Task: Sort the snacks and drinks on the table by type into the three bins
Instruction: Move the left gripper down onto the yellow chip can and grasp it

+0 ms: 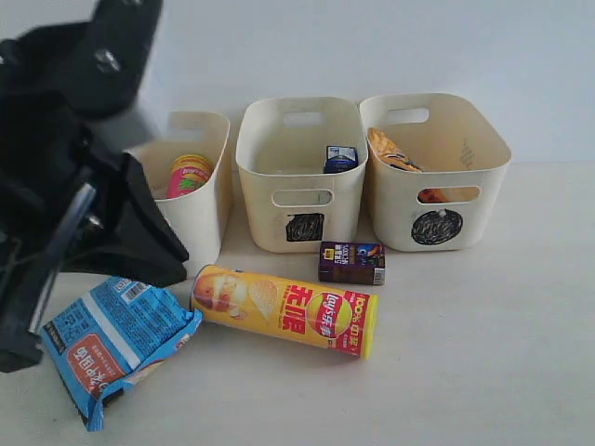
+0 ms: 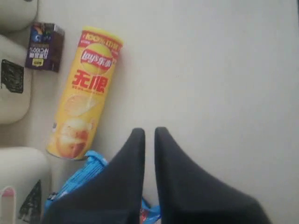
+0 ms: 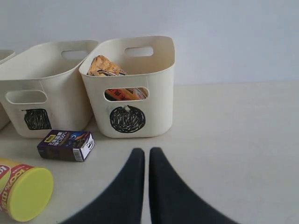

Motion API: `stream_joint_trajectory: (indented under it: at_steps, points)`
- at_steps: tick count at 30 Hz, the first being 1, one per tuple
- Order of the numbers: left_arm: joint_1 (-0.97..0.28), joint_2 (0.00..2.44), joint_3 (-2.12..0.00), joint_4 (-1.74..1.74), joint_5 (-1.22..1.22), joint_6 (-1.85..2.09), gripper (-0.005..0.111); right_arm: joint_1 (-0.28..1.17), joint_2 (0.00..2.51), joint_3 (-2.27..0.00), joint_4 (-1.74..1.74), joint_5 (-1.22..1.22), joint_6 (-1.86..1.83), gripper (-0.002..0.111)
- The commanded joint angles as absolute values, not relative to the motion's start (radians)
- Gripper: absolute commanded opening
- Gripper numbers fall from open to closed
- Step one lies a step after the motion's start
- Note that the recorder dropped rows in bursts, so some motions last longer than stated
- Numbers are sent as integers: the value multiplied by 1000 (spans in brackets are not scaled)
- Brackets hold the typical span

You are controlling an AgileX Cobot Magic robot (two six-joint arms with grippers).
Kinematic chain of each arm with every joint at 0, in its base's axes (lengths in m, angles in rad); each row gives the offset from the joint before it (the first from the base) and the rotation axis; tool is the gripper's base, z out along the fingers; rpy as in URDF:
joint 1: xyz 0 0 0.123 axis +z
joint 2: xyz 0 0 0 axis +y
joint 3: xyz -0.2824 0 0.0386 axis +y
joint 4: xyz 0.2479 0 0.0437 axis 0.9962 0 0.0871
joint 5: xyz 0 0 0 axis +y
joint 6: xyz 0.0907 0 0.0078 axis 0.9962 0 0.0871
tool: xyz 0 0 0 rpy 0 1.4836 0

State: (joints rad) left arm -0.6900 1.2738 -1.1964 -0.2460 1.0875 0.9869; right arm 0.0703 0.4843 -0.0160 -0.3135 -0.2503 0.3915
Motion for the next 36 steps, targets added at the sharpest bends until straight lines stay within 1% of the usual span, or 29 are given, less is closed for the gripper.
stream_joint_trajectory:
  at_steps: [1,2,5,8,10,19,36]
  points:
    - [-773,1365,-1192,-65,1001,956,26,69,488,-12,-320,-259,390,1]
    - [-781,1396,-1192,-39,970,956,35,69,488,-12,-320,-259,390,1]
    - [-781,1503,-1192,23,865,956,73,69,488,-12,-320,-259,392,1]
    - [-781,1565,-1192,67,830,956,83,69,488,-12,-320,-259,392,1]
    - [-781,1622,-1192,97,776,956,86,69,488,-12,-320,-259,392,1]
    - [-781,1755,-1192,112,553,987,86,69,488,-12,-320,-264,390,1]
    - [-779,1952,-1192,143,369,1051,86,69,488,-12,-320,-264,390,1]
